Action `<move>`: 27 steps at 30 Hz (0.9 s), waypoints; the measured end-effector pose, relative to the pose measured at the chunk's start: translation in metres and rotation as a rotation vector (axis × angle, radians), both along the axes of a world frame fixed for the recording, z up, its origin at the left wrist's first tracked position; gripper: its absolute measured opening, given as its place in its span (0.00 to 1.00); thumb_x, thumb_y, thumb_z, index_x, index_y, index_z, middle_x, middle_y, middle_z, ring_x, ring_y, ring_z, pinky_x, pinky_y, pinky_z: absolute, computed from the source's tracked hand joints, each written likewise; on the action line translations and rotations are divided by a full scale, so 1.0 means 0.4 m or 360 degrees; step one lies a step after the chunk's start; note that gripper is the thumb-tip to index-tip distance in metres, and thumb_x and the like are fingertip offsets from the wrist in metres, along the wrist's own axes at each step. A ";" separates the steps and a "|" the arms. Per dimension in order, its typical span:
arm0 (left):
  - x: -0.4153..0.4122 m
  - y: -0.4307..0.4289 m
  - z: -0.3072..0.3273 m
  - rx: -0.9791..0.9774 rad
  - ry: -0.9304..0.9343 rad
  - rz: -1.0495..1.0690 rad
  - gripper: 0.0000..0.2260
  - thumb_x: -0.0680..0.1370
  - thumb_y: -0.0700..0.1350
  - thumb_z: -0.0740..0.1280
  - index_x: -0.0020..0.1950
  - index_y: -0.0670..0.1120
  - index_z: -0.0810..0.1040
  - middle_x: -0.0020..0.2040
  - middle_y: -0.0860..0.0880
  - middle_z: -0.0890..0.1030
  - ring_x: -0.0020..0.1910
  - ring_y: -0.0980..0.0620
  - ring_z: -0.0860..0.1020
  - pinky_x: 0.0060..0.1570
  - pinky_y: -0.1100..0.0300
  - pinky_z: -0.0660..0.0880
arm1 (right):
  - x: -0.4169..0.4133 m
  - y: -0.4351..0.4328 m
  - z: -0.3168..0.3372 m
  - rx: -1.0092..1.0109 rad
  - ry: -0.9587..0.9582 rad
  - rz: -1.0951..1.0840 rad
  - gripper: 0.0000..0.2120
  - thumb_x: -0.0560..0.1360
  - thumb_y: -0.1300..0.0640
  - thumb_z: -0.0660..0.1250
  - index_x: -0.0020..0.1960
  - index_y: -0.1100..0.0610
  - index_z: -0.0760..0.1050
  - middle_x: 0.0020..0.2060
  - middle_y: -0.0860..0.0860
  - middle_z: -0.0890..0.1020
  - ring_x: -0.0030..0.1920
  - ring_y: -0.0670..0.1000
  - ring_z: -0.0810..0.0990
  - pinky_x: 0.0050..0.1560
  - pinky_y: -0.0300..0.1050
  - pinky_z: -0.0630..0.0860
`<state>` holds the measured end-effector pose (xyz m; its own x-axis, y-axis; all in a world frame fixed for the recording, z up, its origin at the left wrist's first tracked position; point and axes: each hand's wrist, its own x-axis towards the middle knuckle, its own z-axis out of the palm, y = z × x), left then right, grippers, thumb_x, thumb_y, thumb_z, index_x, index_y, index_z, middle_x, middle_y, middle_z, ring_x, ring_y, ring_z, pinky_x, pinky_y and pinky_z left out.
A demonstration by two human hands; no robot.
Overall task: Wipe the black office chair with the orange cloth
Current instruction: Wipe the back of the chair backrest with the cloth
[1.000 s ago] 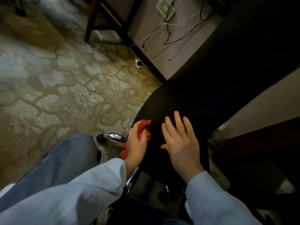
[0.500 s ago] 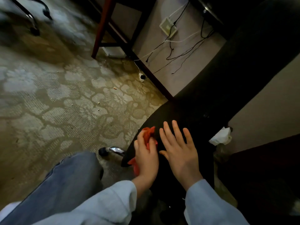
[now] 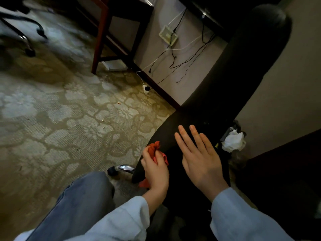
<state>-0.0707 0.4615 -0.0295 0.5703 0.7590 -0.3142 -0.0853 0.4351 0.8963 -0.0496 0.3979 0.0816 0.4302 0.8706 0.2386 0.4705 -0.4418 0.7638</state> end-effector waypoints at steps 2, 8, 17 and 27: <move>0.000 0.002 0.060 0.0009 -0.0137 -0.0054 0.10 0.80 0.46 0.60 0.61 0.54 0.70 0.59 0.50 0.74 0.49 0.60 0.76 0.45 0.67 0.69 | -0.008 -0.008 0.021 0.0097 0.0050 -0.0001 0.36 0.63 0.58 0.70 0.70 0.58 0.68 0.72 0.54 0.66 0.76 0.55 0.49 0.74 0.50 0.36; -0.006 -0.023 0.288 0.0288 -0.0461 0.0027 0.13 0.80 0.46 0.60 0.64 0.54 0.69 0.55 0.58 0.71 0.47 0.71 0.73 0.45 0.75 0.67 | -0.020 -0.069 0.091 0.0418 -0.0007 -0.0001 0.36 0.71 0.52 0.54 0.77 0.52 0.48 0.77 0.47 0.43 0.76 0.52 0.38 0.74 0.52 0.35; -0.005 0.006 0.436 0.0882 -0.0661 0.0049 0.16 0.79 0.44 0.63 0.66 0.49 0.68 0.54 0.59 0.67 0.49 0.66 0.71 0.50 0.74 0.68 | -0.018 -0.064 0.158 0.0903 0.0266 -0.0199 0.32 0.71 0.52 0.51 0.74 0.57 0.57 0.73 0.56 0.63 0.71 0.63 0.57 0.70 0.60 0.49; -0.021 0.060 0.343 0.0869 -0.0405 -0.0256 0.19 0.79 0.43 0.63 0.68 0.46 0.64 0.60 0.48 0.69 0.54 0.59 0.68 0.50 0.74 0.65 | -0.011 -0.023 0.154 0.1558 0.1668 -0.0138 0.39 0.74 0.72 0.55 0.76 0.44 0.48 0.76 0.44 0.50 0.76 0.45 0.50 0.73 0.39 0.49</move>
<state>-0.0792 0.4853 0.1076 0.6967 0.6702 0.2558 -0.2969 -0.0551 0.9533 -0.0540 0.3889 0.1432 0.8214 0.5072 0.2608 0.5605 -0.6331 -0.5340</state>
